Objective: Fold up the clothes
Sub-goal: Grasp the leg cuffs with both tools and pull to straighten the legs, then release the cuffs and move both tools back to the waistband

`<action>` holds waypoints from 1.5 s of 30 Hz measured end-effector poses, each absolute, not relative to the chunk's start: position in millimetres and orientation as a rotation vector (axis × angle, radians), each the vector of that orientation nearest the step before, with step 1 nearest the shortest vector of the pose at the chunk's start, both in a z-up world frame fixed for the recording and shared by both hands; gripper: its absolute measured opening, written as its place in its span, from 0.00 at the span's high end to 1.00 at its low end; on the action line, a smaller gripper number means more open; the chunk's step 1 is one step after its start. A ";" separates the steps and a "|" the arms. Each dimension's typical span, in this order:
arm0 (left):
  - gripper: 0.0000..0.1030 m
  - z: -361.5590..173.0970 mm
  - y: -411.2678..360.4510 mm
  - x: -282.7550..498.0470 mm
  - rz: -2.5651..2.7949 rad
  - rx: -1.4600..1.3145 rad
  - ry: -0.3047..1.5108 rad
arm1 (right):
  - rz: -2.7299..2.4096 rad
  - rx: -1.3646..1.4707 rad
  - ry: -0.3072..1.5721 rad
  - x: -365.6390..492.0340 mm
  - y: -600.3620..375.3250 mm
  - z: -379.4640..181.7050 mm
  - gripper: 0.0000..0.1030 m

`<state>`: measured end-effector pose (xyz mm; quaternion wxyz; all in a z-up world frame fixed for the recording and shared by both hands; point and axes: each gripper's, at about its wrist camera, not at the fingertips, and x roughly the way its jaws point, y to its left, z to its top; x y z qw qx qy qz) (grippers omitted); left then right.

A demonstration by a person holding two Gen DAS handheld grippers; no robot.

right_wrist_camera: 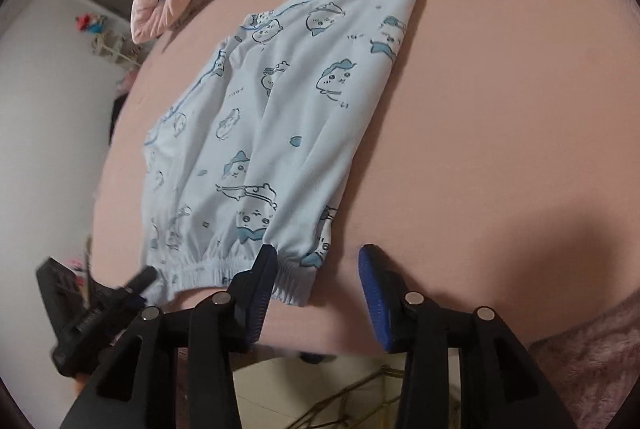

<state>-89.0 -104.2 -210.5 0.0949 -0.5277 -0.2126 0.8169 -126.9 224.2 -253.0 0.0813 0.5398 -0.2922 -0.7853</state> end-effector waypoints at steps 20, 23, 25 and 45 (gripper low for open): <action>0.95 -206.0 -94.9 -94.7 2.366 -1.538 -0.590 | -2.447 1.601 -0.619 -126.8 195.0 -236.2 0.93; 0.95 -189.3 -98.8 -91.0 2.360 -1.485 -0.595 | -2.487 1.562 -0.590 -123.0 194.4 -222.8 0.94; 0.95 -183.6 -101.5 -89.8 2.362 -1.481 -0.592 | -2.516 1.547 -0.575 -119.4 199.1 -216.8 0.94; 0.67 -166.1 -137.6 -133.3 2.378 -1.598 -0.569 | -2.540 1.537 -0.605 -119.7 232.5 -184.1 0.88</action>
